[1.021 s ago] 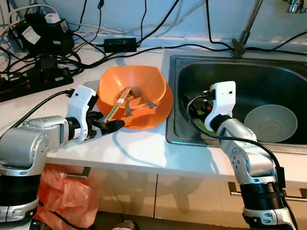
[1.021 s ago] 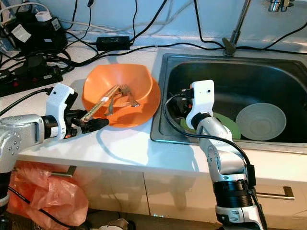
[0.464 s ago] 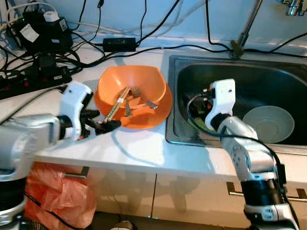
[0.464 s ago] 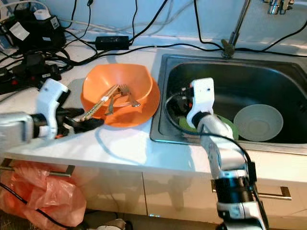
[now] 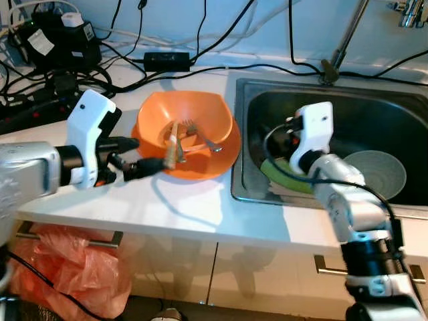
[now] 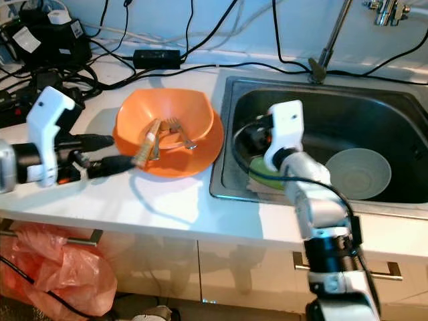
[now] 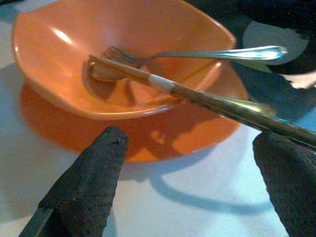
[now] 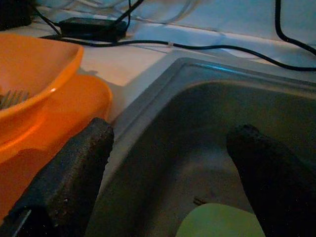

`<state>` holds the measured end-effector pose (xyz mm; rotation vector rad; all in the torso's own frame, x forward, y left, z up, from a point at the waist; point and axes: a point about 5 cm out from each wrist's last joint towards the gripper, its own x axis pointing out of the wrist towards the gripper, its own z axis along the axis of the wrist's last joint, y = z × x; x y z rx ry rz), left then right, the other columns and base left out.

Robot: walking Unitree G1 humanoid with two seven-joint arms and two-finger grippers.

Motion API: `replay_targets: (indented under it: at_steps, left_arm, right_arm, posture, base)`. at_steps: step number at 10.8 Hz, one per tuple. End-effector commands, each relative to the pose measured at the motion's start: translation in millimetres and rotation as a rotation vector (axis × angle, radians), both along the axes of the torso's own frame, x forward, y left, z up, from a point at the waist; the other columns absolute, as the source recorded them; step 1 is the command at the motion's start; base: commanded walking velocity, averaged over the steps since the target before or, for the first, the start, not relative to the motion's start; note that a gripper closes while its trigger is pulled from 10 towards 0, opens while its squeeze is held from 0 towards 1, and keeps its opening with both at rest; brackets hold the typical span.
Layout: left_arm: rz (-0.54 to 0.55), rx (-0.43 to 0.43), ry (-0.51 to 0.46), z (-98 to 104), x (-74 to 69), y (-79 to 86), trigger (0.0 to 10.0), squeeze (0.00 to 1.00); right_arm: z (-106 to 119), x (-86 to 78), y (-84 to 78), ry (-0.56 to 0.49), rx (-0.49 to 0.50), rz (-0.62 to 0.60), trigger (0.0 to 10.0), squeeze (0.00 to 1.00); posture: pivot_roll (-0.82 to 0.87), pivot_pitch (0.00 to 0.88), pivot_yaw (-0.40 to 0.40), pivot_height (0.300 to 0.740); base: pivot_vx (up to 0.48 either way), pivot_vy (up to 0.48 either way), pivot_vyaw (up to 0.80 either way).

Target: Kitchen organization

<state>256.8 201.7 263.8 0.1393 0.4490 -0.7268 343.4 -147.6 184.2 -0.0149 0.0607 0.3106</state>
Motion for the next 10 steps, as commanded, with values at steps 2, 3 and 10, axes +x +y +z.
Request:
replay_targets:
  at_steps: [2,3,10]
  left_arm:
    - [-0.094,-0.069,-0.012,14,-8.1,-8.2,10.0,0.00]
    - [-0.130,-0.137,-0.041,24,-8.8,-12.1,10.0,0.00]
    - [0.360,-0.480,-0.498,31,48.5,-4.0,10.0,0.00]
  right_arm:
    - [6,4.8,-3.6,-0.022,-0.010,-0.004,10.0,0.00]
    - [7,6.0,-3.1,-0.024,-0.011,-0.002,10.0,0.00]
    - [28,16.6,-18.1,-0.105,-0.030,-0.050,10.0,0.00]
  posture:
    - [0.23,0.058,-0.048,0.740]
    - [0.23,0.055,-0.050,0.740]
    - [0.18,0.024,-0.082,0.740]
  base:
    - [0.000,0.000,0.00]
    - [0.000,0.000,0.00]
    - [0.000,0.000,0.00]
